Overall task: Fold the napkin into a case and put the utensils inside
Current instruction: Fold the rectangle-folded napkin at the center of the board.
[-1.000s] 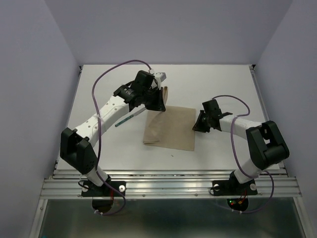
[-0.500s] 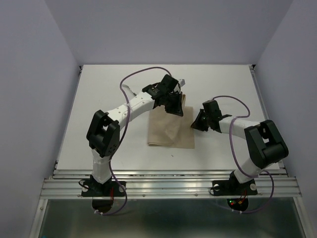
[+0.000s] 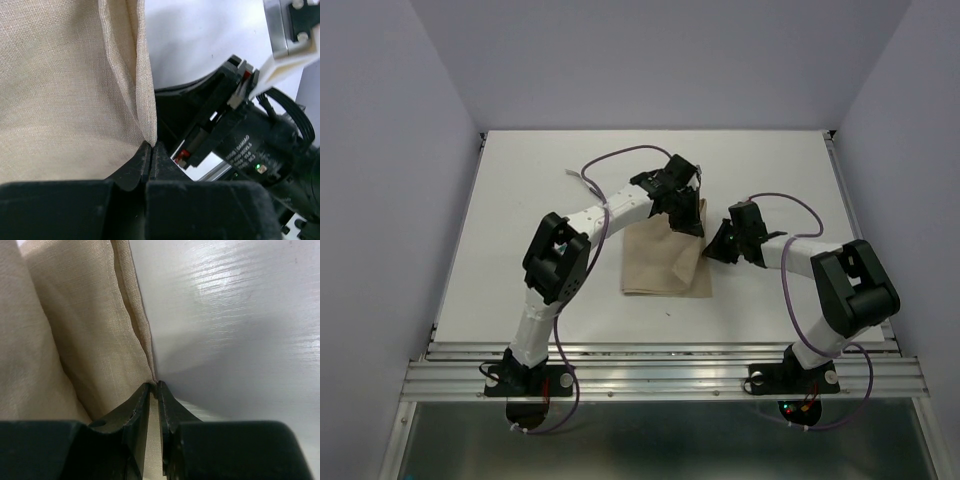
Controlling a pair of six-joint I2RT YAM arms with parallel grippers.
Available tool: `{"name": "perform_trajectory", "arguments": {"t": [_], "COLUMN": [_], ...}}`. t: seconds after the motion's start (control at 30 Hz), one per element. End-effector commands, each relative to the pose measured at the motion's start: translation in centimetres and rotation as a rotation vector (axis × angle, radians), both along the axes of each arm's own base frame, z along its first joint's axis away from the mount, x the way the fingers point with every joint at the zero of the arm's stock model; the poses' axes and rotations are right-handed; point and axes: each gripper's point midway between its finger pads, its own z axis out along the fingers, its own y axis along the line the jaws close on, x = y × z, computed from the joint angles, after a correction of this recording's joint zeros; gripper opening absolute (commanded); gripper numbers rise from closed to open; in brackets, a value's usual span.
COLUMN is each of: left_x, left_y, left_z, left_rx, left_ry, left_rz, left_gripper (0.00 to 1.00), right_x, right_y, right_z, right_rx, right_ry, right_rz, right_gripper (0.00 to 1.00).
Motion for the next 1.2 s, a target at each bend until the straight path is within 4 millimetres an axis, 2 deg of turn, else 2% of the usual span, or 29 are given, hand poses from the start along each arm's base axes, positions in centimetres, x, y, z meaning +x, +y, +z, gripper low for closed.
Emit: {"name": "perform_trajectory", "arguments": {"t": [0.0, 0.47, 0.7, 0.97, 1.1, 1.17], "left_x": [1.3, 2.4, 2.9, 2.5, 2.2, 2.0], "left_y": [-1.3, -2.1, -2.3, -1.9, -2.0, -1.9], "left_z": [3.0, 0.3, 0.0, -1.4, -1.3, -1.5], "left_rx": [-0.066, -0.055, -0.064, -0.043, -0.052, -0.048], "left_ry": [-0.015, 0.111, 0.132, 0.163, 0.173, 0.179], "left_rz": [0.058, 0.182, 0.213, 0.223, 0.222, 0.221], "left_gripper": [0.0, 0.0, 0.0, 0.0, 0.0, 0.06], "right_x": [-3.4, -4.4, -4.6, -4.6, -4.7, -4.7], "right_y": [-1.5, -0.8, -0.9, -1.1, -1.2, -1.2], "right_z": [-3.5, -4.3, -4.3, -4.3, -4.4, -4.5], "right_rx": [-0.068, -0.006, -0.005, -0.012, -0.014, -0.018], "right_ry": [0.133, 0.154, 0.155, 0.152, 0.156, 0.156], "right_rz": [-0.004, -0.011, -0.01, -0.018, -0.02, -0.02], "right_gripper": [0.19, 0.15, 0.15, 0.15, 0.15, 0.15]}}
